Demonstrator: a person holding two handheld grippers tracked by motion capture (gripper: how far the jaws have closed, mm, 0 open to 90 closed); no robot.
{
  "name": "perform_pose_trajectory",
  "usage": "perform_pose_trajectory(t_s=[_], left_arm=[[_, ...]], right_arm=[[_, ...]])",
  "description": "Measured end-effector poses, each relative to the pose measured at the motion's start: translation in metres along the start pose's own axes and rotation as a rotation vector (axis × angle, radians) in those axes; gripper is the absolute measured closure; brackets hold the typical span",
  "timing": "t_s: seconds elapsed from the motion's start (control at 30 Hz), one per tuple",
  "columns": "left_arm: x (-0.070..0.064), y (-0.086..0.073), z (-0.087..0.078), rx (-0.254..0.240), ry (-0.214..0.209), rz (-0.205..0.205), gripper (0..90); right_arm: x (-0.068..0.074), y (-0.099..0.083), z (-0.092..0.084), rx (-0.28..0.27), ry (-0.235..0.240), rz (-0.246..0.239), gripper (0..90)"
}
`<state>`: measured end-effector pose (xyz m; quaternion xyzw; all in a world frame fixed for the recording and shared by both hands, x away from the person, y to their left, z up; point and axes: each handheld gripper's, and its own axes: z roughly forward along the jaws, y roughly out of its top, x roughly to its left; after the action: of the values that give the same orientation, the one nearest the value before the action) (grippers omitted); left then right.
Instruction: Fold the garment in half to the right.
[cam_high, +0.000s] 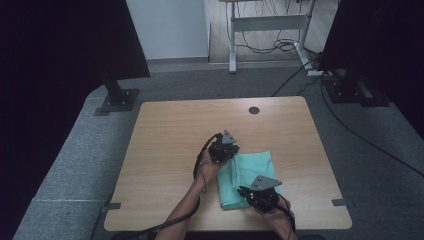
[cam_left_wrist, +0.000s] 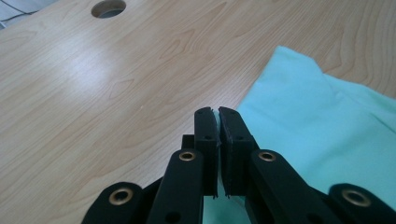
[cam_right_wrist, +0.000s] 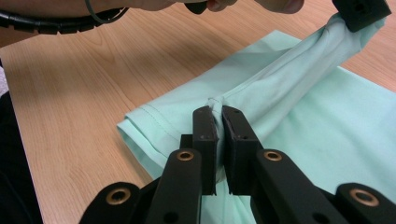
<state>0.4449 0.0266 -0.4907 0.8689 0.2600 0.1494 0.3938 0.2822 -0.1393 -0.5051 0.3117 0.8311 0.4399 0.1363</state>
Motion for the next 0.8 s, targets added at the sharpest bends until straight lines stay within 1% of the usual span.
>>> perform_pose_trajectory(t_s=[0.13, 0.2, 0.3, 0.53, 0.7, 0.8], left_arm=[[-0.004, 0.006, 0.004, -0.008, -0.01, 0.012, 86.6], [-0.006, 0.008, 0.006, -0.012, -0.016, 0.009, 86.6], [-0.008, 0.011, 0.009, -0.013, -0.018, 0.016, 86.7], [-0.015, 0.017, 0.018, -0.027, -0.039, 0.024, 86.6], [-0.022, 0.02, 0.029, -0.016, -0.049, 0.042, 86.5], [-0.026, 0.018, 0.037, -0.004, -0.063, 0.041, 86.3]], right_arm=[[-0.003, -0.003, -0.005, -0.001, -0.011, 0.008, 83.8], [-0.005, -0.004, -0.008, -0.001, -0.018, 0.01, 83.8], [-0.008, -0.006, -0.011, 0.001, -0.025, 0.017, 83.8], [-0.015, -0.011, -0.02, 0.001, -0.042, 0.024, 83.8], [-0.019, -0.018, -0.024, 0.014, -0.052, 0.034, 83.8], [-0.022, -0.024, -0.025, 0.022, -0.057, 0.043, 83.8]])
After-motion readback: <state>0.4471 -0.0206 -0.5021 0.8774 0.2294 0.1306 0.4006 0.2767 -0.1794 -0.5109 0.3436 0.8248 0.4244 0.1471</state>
